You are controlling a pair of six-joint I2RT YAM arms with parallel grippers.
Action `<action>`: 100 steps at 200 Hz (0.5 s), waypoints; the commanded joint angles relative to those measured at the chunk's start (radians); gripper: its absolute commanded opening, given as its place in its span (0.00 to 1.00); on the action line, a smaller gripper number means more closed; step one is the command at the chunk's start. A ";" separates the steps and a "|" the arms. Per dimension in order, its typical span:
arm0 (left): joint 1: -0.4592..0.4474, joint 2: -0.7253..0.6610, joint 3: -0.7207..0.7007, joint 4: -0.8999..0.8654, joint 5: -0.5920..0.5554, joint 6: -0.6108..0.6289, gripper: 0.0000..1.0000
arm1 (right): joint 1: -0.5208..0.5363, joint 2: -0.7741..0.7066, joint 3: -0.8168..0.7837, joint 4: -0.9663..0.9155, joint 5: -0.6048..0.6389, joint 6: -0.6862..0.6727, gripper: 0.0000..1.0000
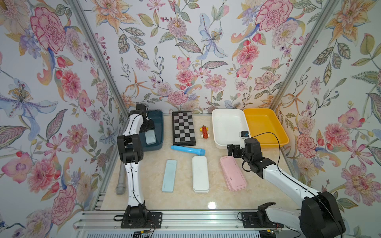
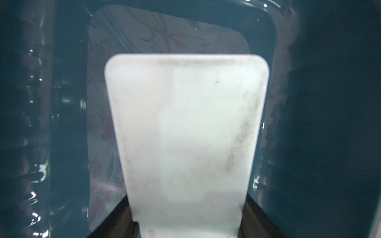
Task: Place the pencil cases by color into the storage box
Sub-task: Place the pencil case at the storage box.
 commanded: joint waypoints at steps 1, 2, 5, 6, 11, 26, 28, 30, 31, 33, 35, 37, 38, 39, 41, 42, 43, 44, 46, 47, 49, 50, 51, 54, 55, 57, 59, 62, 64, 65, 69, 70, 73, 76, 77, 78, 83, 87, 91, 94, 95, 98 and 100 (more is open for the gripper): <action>0.015 0.033 0.060 -0.013 0.038 -0.014 0.57 | -0.007 0.011 -0.013 -0.001 0.008 0.015 1.00; 0.015 0.034 0.061 -0.014 0.039 -0.014 0.58 | -0.007 0.012 -0.012 -0.002 0.008 0.015 1.00; 0.016 0.039 0.066 -0.015 0.043 -0.014 0.58 | -0.007 0.012 -0.008 -0.006 0.006 0.016 1.00; 0.017 0.041 0.068 -0.015 0.045 -0.014 0.58 | -0.006 0.012 -0.008 -0.007 0.006 0.016 1.00; 0.020 0.049 0.077 -0.017 0.051 -0.015 0.59 | -0.007 0.012 -0.005 -0.011 0.005 0.016 1.00; 0.022 0.069 0.096 -0.019 0.061 -0.018 0.64 | -0.005 0.008 -0.002 -0.011 0.006 0.016 1.00; 0.023 0.072 0.097 -0.019 0.062 -0.018 0.65 | -0.006 0.007 -0.002 -0.011 0.006 0.015 1.00; 0.024 0.074 0.099 -0.019 0.064 -0.019 0.66 | -0.006 0.007 -0.002 -0.011 0.006 0.016 1.00; 0.024 0.075 0.100 -0.019 0.066 -0.019 0.67 | -0.006 0.008 -0.002 -0.011 0.007 0.016 1.00; 0.024 0.077 0.102 -0.020 0.067 -0.019 0.68 | -0.005 0.007 -0.002 -0.011 0.009 0.016 1.00; 0.025 0.080 0.104 -0.020 0.071 -0.019 0.69 | -0.006 0.006 -0.002 -0.011 0.008 0.016 1.00; 0.026 0.082 0.105 -0.021 0.072 -0.019 0.70 | -0.006 0.006 -0.002 -0.012 0.009 0.016 1.00; 0.026 0.082 0.106 -0.021 0.073 -0.020 0.71 | -0.005 0.005 -0.002 -0.012 0.009 0.016 1.00; 0.026 0.083 0.106 -0.021 0.073 -0.019 0.72 | -0.006 0.005 -0.002 -0.012 0.009 0.016 1.00; 0.026 0.085 0.106 -0.021 0.074 -0.019 0.73 | -0.005 0.004 -0.002 -0.013 0.009 0.015 1.00; 0.026 0.086 0.107 -0.021 0.075 -0.020 0.74 | -0.006 0.004 -0.002 -0.014 0.010 0.016 1.00; 0.027 0.086 0.108 -0.020 0.076 -0.019 0.74 | -0.006 0.004 -0.002 -0.015 0.010 0.016 1.00; 0.027 0.087 0.108 -0.021 0.075 -0.020 0.75 | -0.006 0.004 -0.002 -0.015 0.011 0.016 1.00; 0.027 0.088 0.110 -0.021 0.074 -0.019 0.75 | -0.006 0.004 -0.002 -0.016 0.012 0.016 1.00; 0.028 0.090 0.110 -0.021 0.074 -0.019 0.75 | -0.006 0.003 -0.002 -0.015 0.012 0.016 1.00; 0.027 0.092 0.111 -0.021 0.072 -0.019 0.76 | -0.006 0.003 -0.002 -0.015 0.012 0.016 1.00; 0.028 0.092 0.112 -0.021 0.072 -0.019 0.76 | -0.005 0.002 -0.002 -0.016 0.013 0.016 1.00; 0.027 0.092 0.112 -0.021 0.072 -0.019 0.77 | -0.006 0.002 -0.003 -0.016 0.013 0.016 1.00; 0.027 0.093 0.111 -0.022 0.070 -0.019 0.78 | -0.006 0.002 -0.004 -0.016 0.013 0.016 1.00; 0.026 0.093 0.112 -0.023 0.070 -0.019 0.79 | -0.006 0.001 -0.004 -0.016 0.013 0.016 1.00; 0.028 0.095 0.113 -0.022 0.070 -0.020 0.80 | -0.006 0.001 -0.006 -0.015 0.013 0.016 1.00; 0.028 0.095 0.113 -0.021 0.069 -0.019 0.81 | -0.005 0.000 -0.006 -0.015 0.015 0.016 1.00; 0.028 0.095 0.113 -0.022 0.067 -0.019 0.82 | -0.006 -0.001 -0.006 -0.014 0.014 0.016 1.00; 0.028 0.096 0.115 -0.022 0.066 -0.017 0.83 | -0.006 -0.001 -0.007 -0.016 0.014 0.016 1.00; 0.028 0.096 0.115 -0.021 0.066 -0.017 0.84 | -0.005 -0.002 -0.007 -0.016 0.014 0.016 1.00; 0.028 0.099 0.118 -0.022 0.065 -0.016 0.85 | -0.005 -0.002 -0.007 -0.017 0.015 0.018 1.00; 0.029 0.100 0.120 -0.022 0.064 -0.016 0.85 | -0.005 -0.002 -0.007 -0.017 0.015 0.017 1.00; 0.028 0.103 0.122 -0.022 0.065 -0.014 0.86 | -0.006 -0.002 -0.007 -0.018 0.014 0.018 1.00; 0.029 0.105 0.126 -0.021 0.066 -0.014 0.86 | -0.005 -0.002 -0.007 -0.019 0.014 0.017 1.00; 0.028 0.106 0.127 -0.022 0.066 -0.014 0.86 | -0.006 -0.002 -0.007 -0.019 0.014 0.017 1.00; 0.029 0.107 0.128 -0.022 0.067 -0.014 0.86 | -0.006 -0.002 -0.008 -0.019 0.014 0.018 1.00; 0.029 0.110 0.132 -0.023 0.069 -0.014 0.87 | -0.005 -0.002 -0.009 -0.019 0.014 0.018 1.00; 0.032 0.113 0.137 -0.022 0.072 -0.013 0.87 | -0.006 -0.003 -0.010 -0.020 0.015 0.018 1.00; 0.031 0.115 0.140 -0.023 0.075 -0.012 0.88 | -0.006 -0.004 -0.012 -0.019 0.016 0.018 1.00; 0.031 0.116 0.141 -0.023 0.077 -0.013 0.88 | -0.005 -0.004 -0.012 -0.019 0.015 0.017 1.00; 0.031 0.116 0.142 -0.023 0.078 -0.013 0.89 | -0.005 -0.004 -0.012 -0.019 0.015 0.018 1.00; 0.032 0.116 0.143 -0.023 0.078 -0.012 0.89 | -0.006 -0.003 -0.012 -0.019 0.015 0.018 1.00; 0.031 0.115 0.142 -0.024 0.078 -0.012 0.89 | -0.006 -0.003 -0.012 -0.019 0.016 0.018 1.00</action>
